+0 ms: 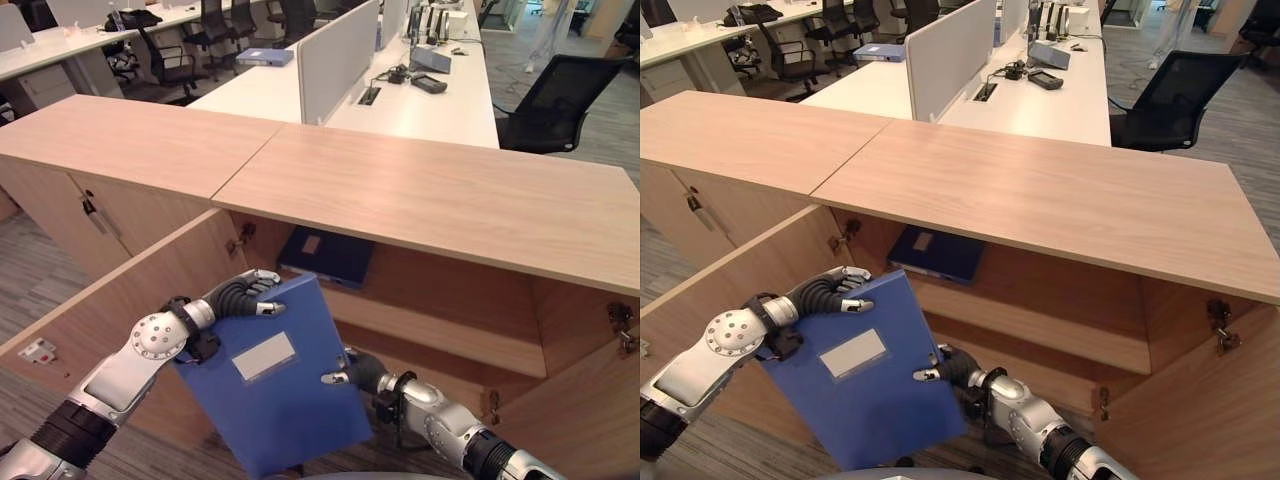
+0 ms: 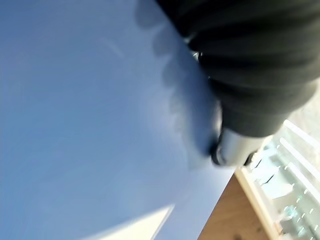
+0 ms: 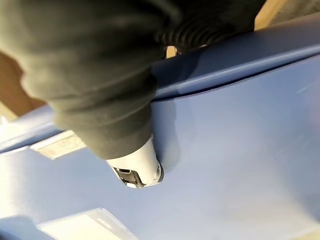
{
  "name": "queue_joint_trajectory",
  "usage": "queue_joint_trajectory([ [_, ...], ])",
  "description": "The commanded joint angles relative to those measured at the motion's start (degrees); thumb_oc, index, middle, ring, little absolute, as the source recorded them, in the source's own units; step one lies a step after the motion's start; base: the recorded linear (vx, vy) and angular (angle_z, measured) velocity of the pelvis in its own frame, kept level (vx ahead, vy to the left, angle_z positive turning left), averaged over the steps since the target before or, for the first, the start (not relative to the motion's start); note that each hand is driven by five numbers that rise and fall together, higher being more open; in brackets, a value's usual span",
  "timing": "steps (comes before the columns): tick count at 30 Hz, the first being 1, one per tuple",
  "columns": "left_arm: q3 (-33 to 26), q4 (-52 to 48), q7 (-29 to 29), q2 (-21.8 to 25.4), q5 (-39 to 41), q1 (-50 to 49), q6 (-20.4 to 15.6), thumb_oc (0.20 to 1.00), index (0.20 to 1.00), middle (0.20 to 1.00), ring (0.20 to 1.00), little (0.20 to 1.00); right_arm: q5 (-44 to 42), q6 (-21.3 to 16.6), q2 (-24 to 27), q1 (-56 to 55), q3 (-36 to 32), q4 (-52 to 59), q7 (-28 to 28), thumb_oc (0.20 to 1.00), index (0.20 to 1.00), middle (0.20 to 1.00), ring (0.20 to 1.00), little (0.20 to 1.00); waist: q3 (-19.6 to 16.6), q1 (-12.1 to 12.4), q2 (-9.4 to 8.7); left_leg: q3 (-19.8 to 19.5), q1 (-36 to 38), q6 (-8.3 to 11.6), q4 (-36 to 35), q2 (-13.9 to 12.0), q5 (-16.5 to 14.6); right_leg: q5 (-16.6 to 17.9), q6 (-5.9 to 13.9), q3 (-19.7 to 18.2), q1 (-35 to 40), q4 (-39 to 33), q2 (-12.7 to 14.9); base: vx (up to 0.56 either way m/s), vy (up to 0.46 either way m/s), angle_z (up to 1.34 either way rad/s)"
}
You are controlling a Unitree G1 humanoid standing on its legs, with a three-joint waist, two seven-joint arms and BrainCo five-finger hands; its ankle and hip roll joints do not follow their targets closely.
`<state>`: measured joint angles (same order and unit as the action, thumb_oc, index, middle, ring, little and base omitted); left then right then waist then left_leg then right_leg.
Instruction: Put the empty folder in the office cabinet
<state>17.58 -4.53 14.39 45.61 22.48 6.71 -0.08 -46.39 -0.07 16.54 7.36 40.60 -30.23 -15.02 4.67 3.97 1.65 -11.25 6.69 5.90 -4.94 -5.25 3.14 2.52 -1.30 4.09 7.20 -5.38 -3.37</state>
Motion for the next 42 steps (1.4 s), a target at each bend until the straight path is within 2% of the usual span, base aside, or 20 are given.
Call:
queue_joint_trajectory([
  [1, -3.3, -2.7, -2.2, -8.8, 13.1, -0.6, -5.4, 1.000, 1.000, 1.000, 1.000, 1.000, -27.6, 3.2, -12.5, -2.4, -11.9, -7.3, 4.4, 0.200, 0.200, 0.200, 0.200, 0.200, 0.9, -0.4, -2.99, 0.5, -1.1, -0.31, 1.0, 0.6, -2.0, -6.2, 3.05, 1.2, 2.8, 0.4, 1.7, 0.00, 0.000, 0.00],
  [2, -3.3, -2.7, -2.2, -8.8, 13.1, -0.6, -5.4, 1.000, 1.000, 1.000, 1.000, 1.000, -27.6, 3.2, -12.5, -2.4, -11.9, -7.3, 4.4, 0.200, 0.200, 0.200, 0.200, 0.200, 1.0, -0.4, -2.99, 0.5, -1.1, -0.31, 1.0, 0.6, -2.0, -6.2, 3.05, 1.2, 2.8, 0.4, 1.7, 0.01, -0.001, -0.06],
  [3, -3.2, -1.4, -2.6, -9.3, 14.1, -2.0, -4.3, 1.000, 1.000, 1.000, 1.000, 1.000, -29.0, 3.2, -15.3, -2.4, -13.4, -11.4, 6.4, 0.200, 0.200, 0.200, 0.200, 0.200, 0.9, -0.3, -2.92, 0.5, -1.1, -0.29, 1.0, 0.6, -2.0, -6.2, 2.96, 1.1, 2.9, 0.4, 1.6, 0.00, 0.001, -0.06],
  [4, -3.8, 0.0, -2.7, -10.2, 15.0, -3.8, -4.2, 1.000, 1.000, 1.000, 1.000, 1.000, -21.6, 3.3, -11.7, -0.3, -13.3, -11.0, 5.6, 0.200, 0.200, 0.200, 0.200, 0.200, 1.1, -0.1, -2.94, 0.5, -1.1, -0.28, 1.1, 0.6, -2.0, -6.2, 2.97, 1.1, 2.8, 0.4, 1.6, 0.00, 0.000, -0.05],
  [6, -7.5, 2.0, -3.3, -12.5, 17.4, -8.4, -3.5, 1.000, 1.000, 1.000, 1.000, 1.000, -24.9, 2.4, -10.3, -4.4, -21.7, -8.6, 7.1, 0.200, 0.200, 0.200, 0.200, 0.200, 1.1, -0.7, -2.98, 0.6, -1.2, -0.31, 1.0, 0.5, -2.0, -6.3, 2.91, 1.2, 2.8, 0.4, 1.6, 0.00, -0.002, -0.06],
  [8, -9.6, 6.1, -3.3, -15.1, 18.9, -11.8, -2.7, 1.000, 1.000, 1.000, 1.000, 1.000, -27.0, 2.3, -9.5, -7.3, -24.9, -9.1, 7.5, 0.200, 0.200, 0.200, 0.200, 0.200, 1.1, -1.0, -3.03, 0.4, -1.3, -0.27, 1.2, 0.5, -2.1, -6.3, 2.84, 1.2, 2.8, 0.4, 1.5, 0.00, 0.000, 0.04],
  [10, -12.0, 8.6, -3.7, -15.9, 17.3, -15.8, -1.5, 1.000, 1.000, 1.000, 1.000, 1.000, -25.5, 2.6, -7.9, -9.2, -27.9, -8.3, 7.4, 0.200, 0.200, 0.200, 0.200, 0.200, 1.2, -1.1, -2.94, 0.3, -1.5, -0.30, 1.2, 0.5, -1.9, -6.3, 2.86, 1.3, 2.6, 0.4, 1.4, 0.00, 0.000, 0.05],
  [17, -15.0, 15.1, -3.5, -18.6, 16.3, -20.3, -0.4, 1.000, 1.000, 1.000, 1.000, 1.000, -22.7, 3.3, -6.2, -10.5, -31.9, -11.9, 6.6, 0.200, 0.200, 0.200, 0.200, 0.200, 1.5, -1.3, -2.71, -0.1, -2.1, -0.31, 1.2, 0.6, -1.7, -6.4, 2.79, 1.6, 2.2, 0.4, 1.3, 0.00, -0.002, 0.02],
  [22, -14.9, 23.2, -5.6, -21.4, 11.1, -20.9, 0.8, 1.000, 1.000, 1.000, 1.000, 1.000, -21.4, 3.7, -6.1, -10.0, -33.5, -15.0, 7.9, 0.200, 0.200, 0.200, 0.200, 0.200, 1.9, -1.3, -2.45, -0.5, -2.7, -0.19, 1.2, 0.5, -1.5, -6.6, 2.55, 2.0, 2.0, 0.4, 1.1, 0.00, -0.014, 0.02],
  [24, -15.1, 25.3, -6.2, -22.0, 10.6, -20.4, 0.8, 1.000, 1.000, 1.000, 1.000, 1.000, -21.1, 3.2, -5.7, -9.4, -34.1, -14.1, 8.0, 0.200, 0.200, 0.200, 0.200, 0.200, 2.5, -1.3, -2.61, -0.3, -4.2, 0.23, 3.5, 0.4, -1.8, -6.7, 2.34, 2.2, 1.8, 0.4, 1.1, -0.05, -0.039, 0.06],
  [27, -14.2, 27.6, -7.5, -22.4, 9.6, -18.7, 0.6, 1.000, 1.000, 1.000, 1.000, 1.000, -21.2, 1.7, -4.4, -7.6, -35.5, -12.3, 8.4, 0.200, 0.200, 0.200, 0.200, 0.200, 5.7, -1.1, -3.50, 1.6, -13.7, 1.41, 17.6, 2.3, -2.0, -6.2, 1.89, 3.3, 1.4, 0.4, 2.5, -0.16, -0.022, 0.23],
  [29, -13.6, 28.3, -7.7, -22.9, 9.3, -18.3, 0.5, 1.000, 1.000, 1.000, 1.000, 1.000, -21.8, 0.3, -3.5, -6.0, -35.9, -10.5, 8.9, 0.200, 0.200, 0.200, 0.200, 0.200, 6.4, -0.9, -3.24, 5.2, -18.1, 0.40, 23.0, 2.1, -0.7, -6.4, 1.66, 4.4, 1.2, 0.4, 2.6, -0.06, 0.022, 0.39],
  [31, -13.5, 29.4, -8.0, -23.1, 9.5, -18.4, 0.8, 1.000, 1.000, 1.000, 1.000, 1.000, -22.4, -0.7, -2.9, -4.6, -36.5, -8.4, 9.3, 0.200, 0.200, 0.200, 0.200, 0.200, 6.3, -0.3, -2.94, 7.3, -19.5, -0.74, 21.4, 2.6, -1.6, -6.5, 1.83, 4.8, 1.2, 0.4, 2.9, 0.03, 0.064, 0.15],
  [32, -13.4, 30.3, -8.1, -23.0, 9.7, -18.3, 0.8, 1.000, 1.000, 1.000, 1.000, 1.000, -22.4, -1.2, -2.4, -3.8, -36.6, -7.0, 9.5, 0.200, 0.200, 0.200, 0.200, 0.200, 6.4, 0.2, -2.84, 7.4, -20.4, -1.30, 20.5, 3.9, -1.7, -6.4, 2.09, 4.6, 1.3, 0.4, 3.1, 0.04, 0.059, 0.09],
  [33, -13.4, 30.3, -8.1, -23.0, 9.7, -18.3, 0.8, 1.000, 1.000, 1.000, 1.000, 1.000, -22.4, -1.2, -2.4, -3.8, -36.6, -7.0, 9.6, 0.200, 0.200, 0.200, 0.200, 0.200, 6.4, 0.2, -2.85, 7.4, -20.4, -1.31, 20.5, 3.9, -1.7, -6.4, 2.10, 4.6, 1.2, 0.4, 3.1, 0.06, 0.146, 0.13],
  [34, -13.3, 32.3, -8.7, -22.9, 10.0, -18.2, 0.9, 1.000, 1.000, 1.000, 1.000, 1.000, -23.3, -2.7, -2.0, -2.1, -36.8, -4.0, 9.8, 0.200, 0.200, 0.200, 0.200, 0.200, 5.9, 0.7, -2.13, 7.0, -20.7, -2.14, 16.8, 5.9, -1.1, -6.0, 2.86, 3.9, 0.3, 0.4, 3.1, 0.07, 0.182, 0.06],
  [35, -13.2, 35.2, -9.1, -23.7, 9.7, -18.2, 0.8, 1.000, 1.000, 1.000, 1.000, 1.000, -24.1, -2.8, -2.3, -1.8, -36.9, -3.3, 9.6, 0.200, 0.200, 0.200, 0.200, 0.200, 5.4, 0.8, -1.82, 6.7, -19.5, -2.30, 14.3, 5.8, -0.9, -6.3, 3.18, 3.4, -0.1, 0.4, 3.2, 0.07, 0.181, 0.04],
  [38, -13.2, 38.5, -9.6, -24.1, 9.0, -17.7, 1.3, 1.000, 1.000, 1.000, 1.000, 1.000, -25.2, -3.2, -2.7, -2.6, -37.4, -2.0, 9.6, 0.200, 0.200, 0.200, 0.200, 0.200, 4.3, 0.4, -1.60, 6.0, -18.5, -2.87, 13.4, 6.1, -1.4, -6.6, 3.67, 3.3, 0.2, 0.4, 3.8, 0.13, 0.147, -0.28],
  [40, -13.0, 43.7, -10.1, -25.1, 7.9, -17.2, 1.7, 1.000, 1.000, 1.000, 1.000, 1.000, -25.6, -3.4, -3.2, -4.2, -37.7, 1.1, 9.4, 0.200, 0.200, 0.200, 0.200, 0.200, 3.3, -0.2, -0.99, 7.1, -16.1, -3.92, 11.3, 6.3, -2.4, -7.4, 4.51, 2.8, 1.3, 0.4, 5.5, 0.24, 0.312, -0.15],
  [42, -13.7, 52.6, -11.3, -25.7, 4.1, -15.9, 1.5, 1.000, 1.000, 1.000, 1.000, 1.000, -24.5, -3.9, -2.9, -4.7, -37.4, 2.7, 9.5, 0.200, 0.200, 0.200, 0.200, 0.200, 2.3, -0.2, -0.47, 8.4, -15.2, -5.54, 9.9, 7.2, -3.8, -7.9, 6.24, 1.6, 1.2, 0.4, 8.4, 0.29, 0.457, -0.25],
])
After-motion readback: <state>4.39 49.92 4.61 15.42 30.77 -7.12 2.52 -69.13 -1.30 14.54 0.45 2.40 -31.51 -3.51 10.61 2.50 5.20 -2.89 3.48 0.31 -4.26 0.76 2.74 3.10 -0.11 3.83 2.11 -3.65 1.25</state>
